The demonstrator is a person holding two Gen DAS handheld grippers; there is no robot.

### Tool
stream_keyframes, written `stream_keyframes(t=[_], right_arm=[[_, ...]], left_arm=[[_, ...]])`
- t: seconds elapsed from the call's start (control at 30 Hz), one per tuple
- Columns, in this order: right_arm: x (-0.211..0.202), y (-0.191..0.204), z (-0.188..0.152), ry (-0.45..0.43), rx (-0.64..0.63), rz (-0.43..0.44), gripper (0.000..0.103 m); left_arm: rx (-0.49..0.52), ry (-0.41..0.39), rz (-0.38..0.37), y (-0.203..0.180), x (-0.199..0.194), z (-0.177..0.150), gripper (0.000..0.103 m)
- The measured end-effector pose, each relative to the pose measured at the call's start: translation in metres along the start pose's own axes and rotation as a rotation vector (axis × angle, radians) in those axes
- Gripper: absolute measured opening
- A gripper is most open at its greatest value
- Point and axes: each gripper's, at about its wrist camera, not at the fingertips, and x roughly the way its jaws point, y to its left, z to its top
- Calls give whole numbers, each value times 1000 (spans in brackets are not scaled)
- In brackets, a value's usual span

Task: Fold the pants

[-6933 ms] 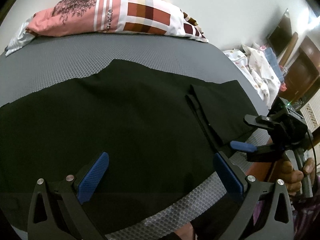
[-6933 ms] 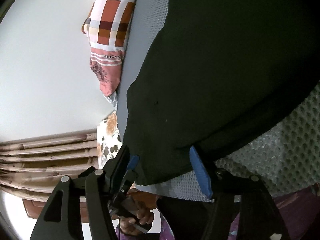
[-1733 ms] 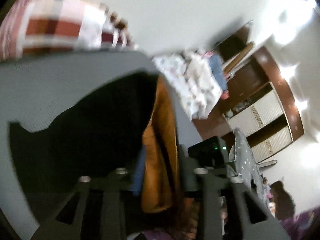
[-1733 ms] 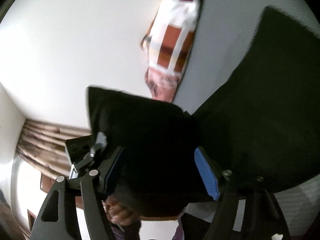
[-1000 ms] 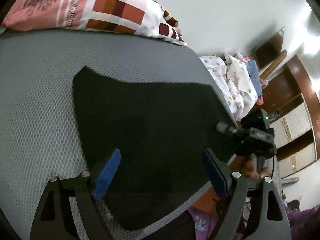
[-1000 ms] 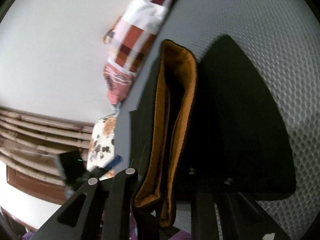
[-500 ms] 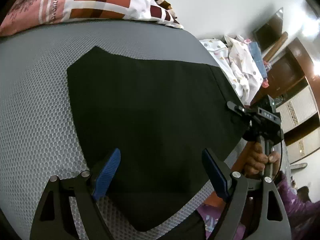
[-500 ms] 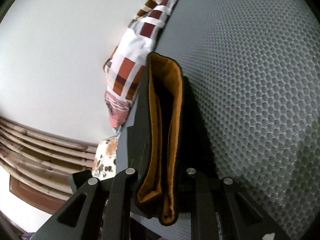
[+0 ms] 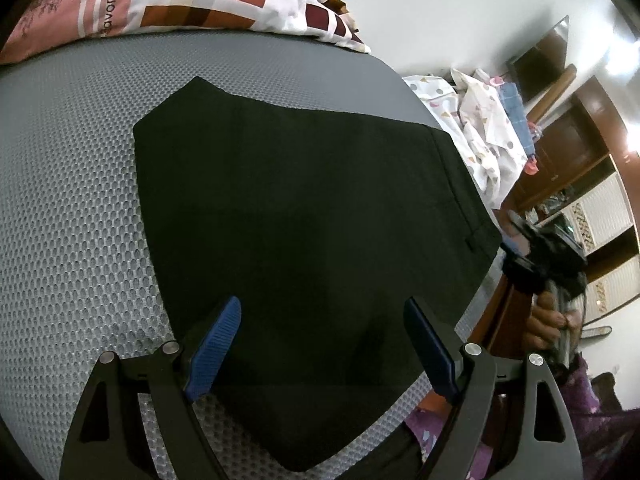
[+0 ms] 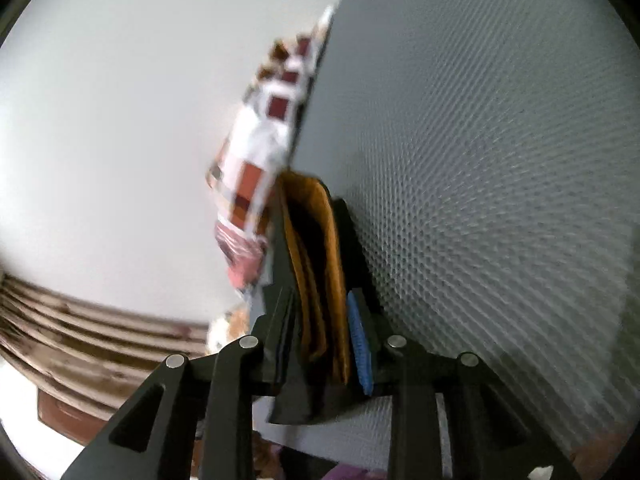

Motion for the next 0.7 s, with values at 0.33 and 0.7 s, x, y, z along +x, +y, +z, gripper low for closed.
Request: stream_keyframes(t=[0.33, 0.7], right_arm=[[14, 10, -36, 123, 18, -18, 27], [28, 6, -17, 68, 54, -21, 37]], left_arm=[[5, -15, -27, 7, -4, -8, 84], [9, -29, -61, 16, -10, -15, 86]])
